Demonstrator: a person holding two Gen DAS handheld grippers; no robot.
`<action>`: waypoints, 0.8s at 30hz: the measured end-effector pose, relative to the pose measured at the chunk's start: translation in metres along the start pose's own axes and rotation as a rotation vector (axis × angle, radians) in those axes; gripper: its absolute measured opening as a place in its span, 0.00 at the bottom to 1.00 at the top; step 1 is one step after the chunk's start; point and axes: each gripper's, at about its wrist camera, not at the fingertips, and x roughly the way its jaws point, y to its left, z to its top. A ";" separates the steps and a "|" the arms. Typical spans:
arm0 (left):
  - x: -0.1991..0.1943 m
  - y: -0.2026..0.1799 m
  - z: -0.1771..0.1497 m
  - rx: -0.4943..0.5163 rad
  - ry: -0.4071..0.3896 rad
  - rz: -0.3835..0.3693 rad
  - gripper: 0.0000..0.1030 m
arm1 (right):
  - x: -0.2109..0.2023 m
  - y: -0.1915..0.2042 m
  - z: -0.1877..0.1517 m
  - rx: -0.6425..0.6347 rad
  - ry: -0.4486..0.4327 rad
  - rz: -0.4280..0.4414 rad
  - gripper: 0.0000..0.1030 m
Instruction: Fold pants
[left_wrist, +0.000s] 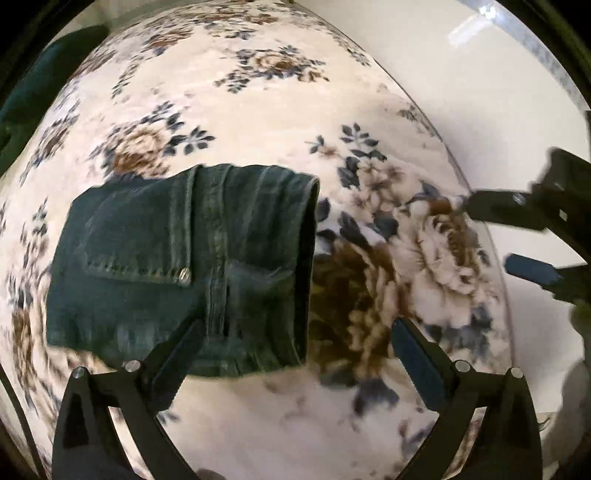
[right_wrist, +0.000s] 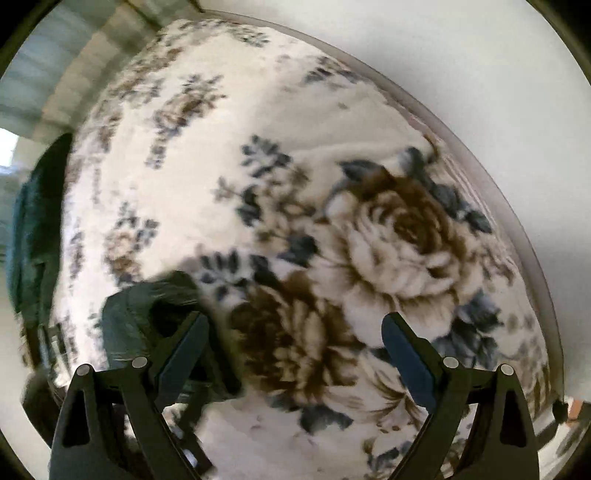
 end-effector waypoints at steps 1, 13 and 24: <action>-0.008 0.007 0.000 -0.019 -0.013 0.004 1.00 | -0.002 0.005 0.002 -0.011 0.010 0.021 0.94; 0.018 0.210 0.031 -0.213 0.027 0.365 1.00 | 0.091 0.101 -0.050 -0.080 0.247 0.285 0.90; 0.052 0.241 -0.006 -0.326 0.190 0.151 1.00 | 0.155 0.091 -0.041 -0.052 0.378 0.066 0.30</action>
